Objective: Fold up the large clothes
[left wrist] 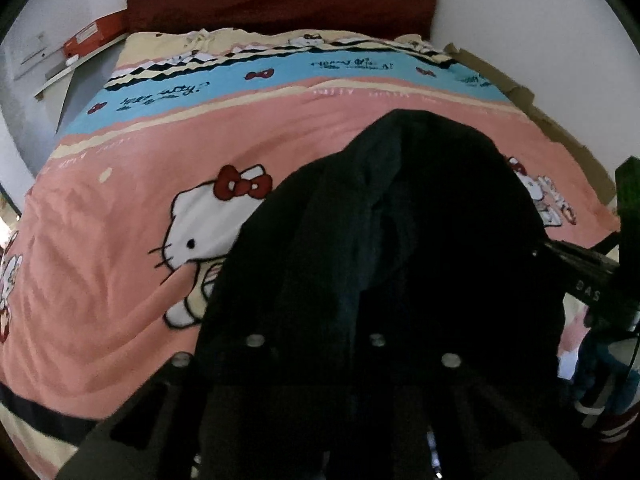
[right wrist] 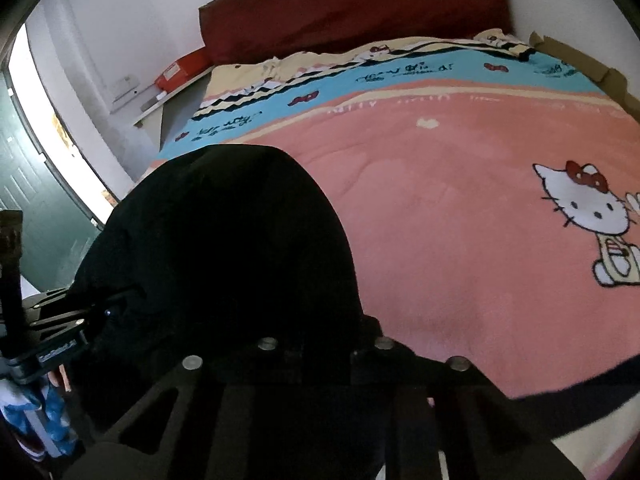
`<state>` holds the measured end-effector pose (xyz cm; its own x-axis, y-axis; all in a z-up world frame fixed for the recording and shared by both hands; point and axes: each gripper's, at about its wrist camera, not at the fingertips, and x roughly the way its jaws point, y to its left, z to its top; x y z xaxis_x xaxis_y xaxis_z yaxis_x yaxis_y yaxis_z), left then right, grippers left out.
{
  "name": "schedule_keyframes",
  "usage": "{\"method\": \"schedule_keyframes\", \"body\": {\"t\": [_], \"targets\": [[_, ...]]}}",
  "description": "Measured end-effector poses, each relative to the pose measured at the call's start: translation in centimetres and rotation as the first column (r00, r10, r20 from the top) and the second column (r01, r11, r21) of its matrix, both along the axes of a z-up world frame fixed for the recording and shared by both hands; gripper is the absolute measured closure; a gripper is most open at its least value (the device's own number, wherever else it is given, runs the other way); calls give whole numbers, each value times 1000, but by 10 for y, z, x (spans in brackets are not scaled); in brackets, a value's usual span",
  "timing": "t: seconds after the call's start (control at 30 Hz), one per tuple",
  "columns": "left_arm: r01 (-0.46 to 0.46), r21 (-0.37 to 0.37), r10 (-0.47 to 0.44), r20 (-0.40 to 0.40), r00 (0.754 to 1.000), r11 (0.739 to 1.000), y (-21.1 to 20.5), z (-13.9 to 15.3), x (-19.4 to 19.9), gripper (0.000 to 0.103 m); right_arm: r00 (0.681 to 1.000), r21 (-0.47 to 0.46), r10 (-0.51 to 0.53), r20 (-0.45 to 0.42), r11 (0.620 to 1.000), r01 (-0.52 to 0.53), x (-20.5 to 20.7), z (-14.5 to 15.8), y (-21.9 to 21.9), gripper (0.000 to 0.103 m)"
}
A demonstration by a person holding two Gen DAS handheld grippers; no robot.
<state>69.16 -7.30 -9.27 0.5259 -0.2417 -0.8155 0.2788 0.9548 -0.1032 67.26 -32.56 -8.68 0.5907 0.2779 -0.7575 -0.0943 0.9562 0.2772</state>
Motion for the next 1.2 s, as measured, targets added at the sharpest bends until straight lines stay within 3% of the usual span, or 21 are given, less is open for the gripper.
{"method": "schedule_keyframes", "body": {"t": [0.3, 0.57, 0.8, 0.87, 1.2], "targets": [[8, -77, -3, 61, 998, 997, 25, 62, -86, 92, 994, 9, 68, 80, 998, -69, -84, 71, 4, 94], [22, -133, -7, 107, 994, 991, 68, 97, -215, 93, 975, 63, 120, 189, 989, -134, -210, 117, 7, 94], [101, -125, -81, 158, 984, 987, 81, 109, -304, 93, 968, 123, 95, 231, 984, -126, -305, 128, 4, 94], [122, -158, -94, 175, 980, 980, 85, 107, -327, 93, 967, 130, 81, 242, 985, -115, -323, 130, 4, 94], [174, -169, -142, 186, 972, 970, 88, 78, -388, 94, 971, 111, 77, 228, 988, -104, -392, 106, 2, 94]]}}
